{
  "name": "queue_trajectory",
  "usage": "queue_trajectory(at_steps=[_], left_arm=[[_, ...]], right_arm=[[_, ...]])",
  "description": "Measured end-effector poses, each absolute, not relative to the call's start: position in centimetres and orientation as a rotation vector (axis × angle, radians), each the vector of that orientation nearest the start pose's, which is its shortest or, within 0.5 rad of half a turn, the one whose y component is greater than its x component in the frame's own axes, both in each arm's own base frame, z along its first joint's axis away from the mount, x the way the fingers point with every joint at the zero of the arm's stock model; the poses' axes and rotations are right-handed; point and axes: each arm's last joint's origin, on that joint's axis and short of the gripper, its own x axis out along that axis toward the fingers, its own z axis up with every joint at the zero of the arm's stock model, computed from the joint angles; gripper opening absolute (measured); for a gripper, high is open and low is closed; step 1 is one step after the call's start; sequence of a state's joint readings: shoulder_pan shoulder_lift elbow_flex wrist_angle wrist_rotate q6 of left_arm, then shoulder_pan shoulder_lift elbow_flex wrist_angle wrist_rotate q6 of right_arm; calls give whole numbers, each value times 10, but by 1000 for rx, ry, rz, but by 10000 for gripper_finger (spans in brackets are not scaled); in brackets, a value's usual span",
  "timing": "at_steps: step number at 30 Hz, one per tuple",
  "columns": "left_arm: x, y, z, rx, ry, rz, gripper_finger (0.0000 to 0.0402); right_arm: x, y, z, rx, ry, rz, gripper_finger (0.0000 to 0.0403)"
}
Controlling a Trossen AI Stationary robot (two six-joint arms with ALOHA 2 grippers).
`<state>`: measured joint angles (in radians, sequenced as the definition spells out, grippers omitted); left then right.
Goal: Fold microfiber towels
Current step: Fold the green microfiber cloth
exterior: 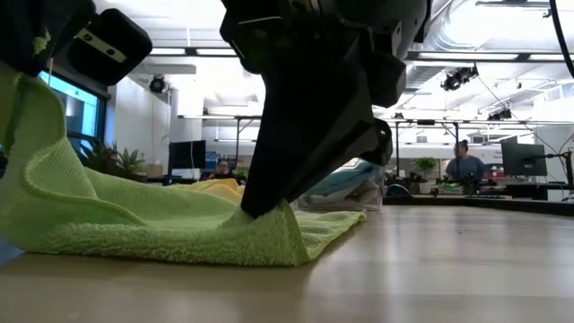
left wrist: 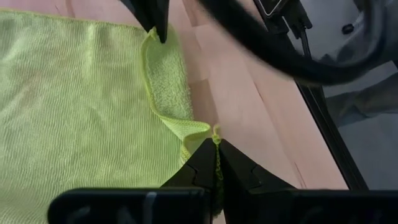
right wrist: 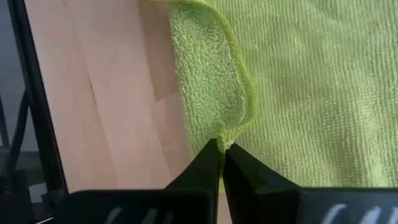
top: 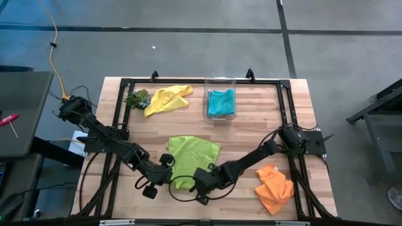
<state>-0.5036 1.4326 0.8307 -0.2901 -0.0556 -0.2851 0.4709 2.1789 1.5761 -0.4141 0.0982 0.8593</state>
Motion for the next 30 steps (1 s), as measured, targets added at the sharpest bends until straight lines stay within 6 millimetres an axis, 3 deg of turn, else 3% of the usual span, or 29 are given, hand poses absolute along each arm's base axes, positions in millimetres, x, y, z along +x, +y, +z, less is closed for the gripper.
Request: queue_trajectory(at_steps=[5, 15, 30], left_arm=[[246, -134, 200, -13, 911, -285, 0], [246, -134, 200, -13, 911, -285, 0], [246, -133, 200, -10, 909, -278, 0]], right_arm=[[410, 202, 148, 512, 1045, -122, 24], [415, 195, 150, 509, 1015, -120, 143], [414, 194, 149, 495, 1027, -138, 115]])
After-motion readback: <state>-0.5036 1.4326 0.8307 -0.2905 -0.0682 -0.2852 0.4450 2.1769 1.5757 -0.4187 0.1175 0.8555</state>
